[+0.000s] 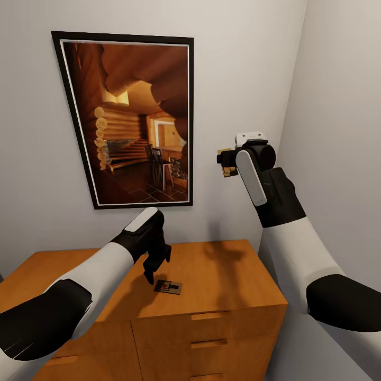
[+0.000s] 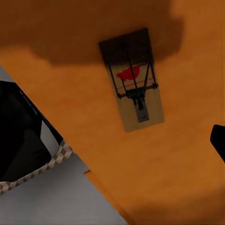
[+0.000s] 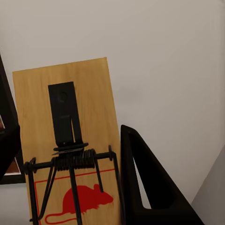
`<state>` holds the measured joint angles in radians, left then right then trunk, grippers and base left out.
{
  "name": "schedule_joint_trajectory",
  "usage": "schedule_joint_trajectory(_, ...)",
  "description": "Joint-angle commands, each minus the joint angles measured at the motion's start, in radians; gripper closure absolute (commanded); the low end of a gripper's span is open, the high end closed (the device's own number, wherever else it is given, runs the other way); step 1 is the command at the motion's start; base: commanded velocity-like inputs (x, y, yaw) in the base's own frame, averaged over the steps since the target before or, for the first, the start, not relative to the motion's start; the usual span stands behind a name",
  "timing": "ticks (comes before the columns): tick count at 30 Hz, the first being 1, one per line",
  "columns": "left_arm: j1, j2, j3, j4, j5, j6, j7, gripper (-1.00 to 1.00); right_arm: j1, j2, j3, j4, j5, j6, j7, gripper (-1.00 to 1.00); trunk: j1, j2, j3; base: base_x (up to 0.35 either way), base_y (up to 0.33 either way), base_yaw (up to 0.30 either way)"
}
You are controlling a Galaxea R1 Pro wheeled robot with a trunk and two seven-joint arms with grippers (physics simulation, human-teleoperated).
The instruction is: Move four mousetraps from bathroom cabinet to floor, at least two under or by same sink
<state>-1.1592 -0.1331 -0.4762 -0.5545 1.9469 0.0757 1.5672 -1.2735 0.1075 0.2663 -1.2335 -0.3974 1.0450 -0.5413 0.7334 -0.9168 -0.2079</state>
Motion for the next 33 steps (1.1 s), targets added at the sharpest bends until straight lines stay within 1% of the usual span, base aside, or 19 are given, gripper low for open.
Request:
schedule_joint_trajectory(1,-0.001,0.001,-0.006,-0.001,0.006,0.008,0.004,-1.00,-0.001,0.000,0.001,0.000,-0.012,0.002,-0.013,1.00,0.000,-0.001,-0.002,0.013,0.000,0.000)
schedule_joint_trajectory(12,-0.001,0.000,-0.007,-0.005,0.006,0.009,0.004,-1.00,-0.001,0.000,0.002,0.000,-0.012,0.002,-0.012,1.00,0.000,-0.001,-0.002,0.004,-0.006,0.000)
schedule_joint_trajectory(19,-0.001,0.000,-0.008,-0.009,0.004,0.009,0.004,-1.00,-0.001,0.001,0.002,0.000,-0.012,0.002,-0.012,1.00,0.000,-0.001,-0.002,0.000,-0.150,0.000)
schedule_joint_trajectory(26,-0.001,0.001,-0.008,-0.010,0.000,0.009,0.004,-1.00,-0.001,0.001,0.002,0.000,-0.012,0.002,-0.012,1.00,0.000,-0.001,-0.002,0.005,-0.042,0.000)
schedule_joint_trajectory(33,-0.001,0.000,-0.009,-0.011,-0.003,0.009,0.004,-1.00,-0.001,0.000,0.002,0.000,-0.012,0.002,-0.012,1.00,0.000,-0.001,-0.002,0.079,-0.082,0.000)
